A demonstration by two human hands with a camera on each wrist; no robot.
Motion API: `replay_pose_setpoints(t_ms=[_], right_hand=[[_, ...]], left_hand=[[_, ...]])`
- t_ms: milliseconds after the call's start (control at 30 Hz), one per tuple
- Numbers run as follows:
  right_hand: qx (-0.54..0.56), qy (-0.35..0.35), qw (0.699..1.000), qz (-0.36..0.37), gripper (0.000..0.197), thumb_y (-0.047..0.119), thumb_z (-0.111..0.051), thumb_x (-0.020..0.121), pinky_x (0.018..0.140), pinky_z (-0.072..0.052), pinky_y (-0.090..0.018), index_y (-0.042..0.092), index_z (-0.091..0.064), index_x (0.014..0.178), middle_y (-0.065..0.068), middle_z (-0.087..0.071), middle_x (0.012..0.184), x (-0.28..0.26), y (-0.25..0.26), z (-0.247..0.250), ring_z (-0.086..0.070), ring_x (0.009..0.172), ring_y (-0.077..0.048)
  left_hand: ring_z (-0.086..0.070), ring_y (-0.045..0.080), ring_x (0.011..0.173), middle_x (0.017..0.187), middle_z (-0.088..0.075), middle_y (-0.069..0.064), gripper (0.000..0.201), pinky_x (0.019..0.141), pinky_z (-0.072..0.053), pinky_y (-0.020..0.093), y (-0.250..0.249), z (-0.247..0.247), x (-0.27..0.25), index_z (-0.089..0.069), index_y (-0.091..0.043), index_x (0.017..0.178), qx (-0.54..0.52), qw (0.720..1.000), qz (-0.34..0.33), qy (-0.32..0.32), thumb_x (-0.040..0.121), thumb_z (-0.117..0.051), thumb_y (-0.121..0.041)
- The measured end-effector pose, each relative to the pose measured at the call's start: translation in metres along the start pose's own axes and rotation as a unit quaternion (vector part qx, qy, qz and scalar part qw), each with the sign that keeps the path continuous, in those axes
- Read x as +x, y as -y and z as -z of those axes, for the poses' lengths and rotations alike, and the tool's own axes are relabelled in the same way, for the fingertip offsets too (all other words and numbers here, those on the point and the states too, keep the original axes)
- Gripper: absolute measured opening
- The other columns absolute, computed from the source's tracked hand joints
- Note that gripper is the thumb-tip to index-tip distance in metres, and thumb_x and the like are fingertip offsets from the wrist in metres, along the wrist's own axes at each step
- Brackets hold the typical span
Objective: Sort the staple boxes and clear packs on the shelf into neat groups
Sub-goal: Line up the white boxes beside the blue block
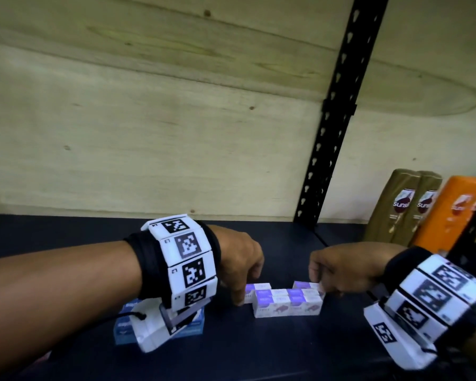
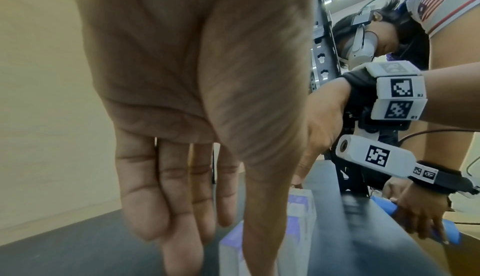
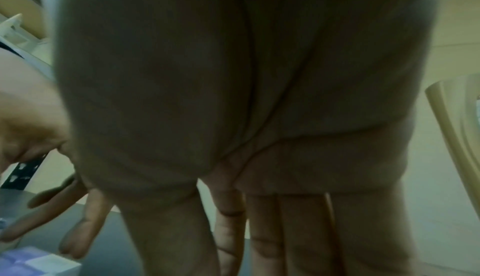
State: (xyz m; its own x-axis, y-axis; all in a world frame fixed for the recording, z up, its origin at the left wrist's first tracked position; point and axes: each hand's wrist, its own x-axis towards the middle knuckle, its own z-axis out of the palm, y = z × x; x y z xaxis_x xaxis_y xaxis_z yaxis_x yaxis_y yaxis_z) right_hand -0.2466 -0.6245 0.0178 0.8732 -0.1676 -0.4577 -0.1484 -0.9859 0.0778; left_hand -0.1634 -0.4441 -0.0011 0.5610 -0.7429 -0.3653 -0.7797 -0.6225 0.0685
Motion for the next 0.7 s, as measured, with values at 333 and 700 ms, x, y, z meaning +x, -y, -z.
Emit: replay_pose_setpoints(t_ms=[333, 700], right_hand=[[0.001, 0.015, 1.0, 0.016, 0.05, 0.038, -0.08, 0.076, 0.091, -0.049, -0.03, 0.038, -0.053, 0.119, 0.016, -0.063, 0.112, -0.003, 0.001, -0.007, -0.06, 0.102, -0.008], [-0.05, -0.023, 0.997, 0.061, 0.046, 0.037, -0.076, 0.08, 0.078, -0.046, -0.028, 0.038, -0.054, 0.121, 0.012, -0.062, 0.114, 0.006, 0.014, -0.014, -0.058, 0.098, -0.012]], left_hand=[[-0.065, 0.017, 0.093, 0.106, -0.068, -0.001, 0.049, 0.06, -0.045, 0.023, -0.013, -0.014, 0.003, -0.063, -0.022, 0.115, -0.018, 1.0, 0.004, -0.01, 0.076, -0.077, -0.049], [-0.063, 0.017, 0.091, 0.107, -0.066, 0.0, 0.05, 0.072, -0.051, 0.029, -0.027, -0.014, 0.012, -0.063, -0.02, 0.116, -0.002, 0.999, -0.007, -0.034, 0.08, -0.07, -0.054]])
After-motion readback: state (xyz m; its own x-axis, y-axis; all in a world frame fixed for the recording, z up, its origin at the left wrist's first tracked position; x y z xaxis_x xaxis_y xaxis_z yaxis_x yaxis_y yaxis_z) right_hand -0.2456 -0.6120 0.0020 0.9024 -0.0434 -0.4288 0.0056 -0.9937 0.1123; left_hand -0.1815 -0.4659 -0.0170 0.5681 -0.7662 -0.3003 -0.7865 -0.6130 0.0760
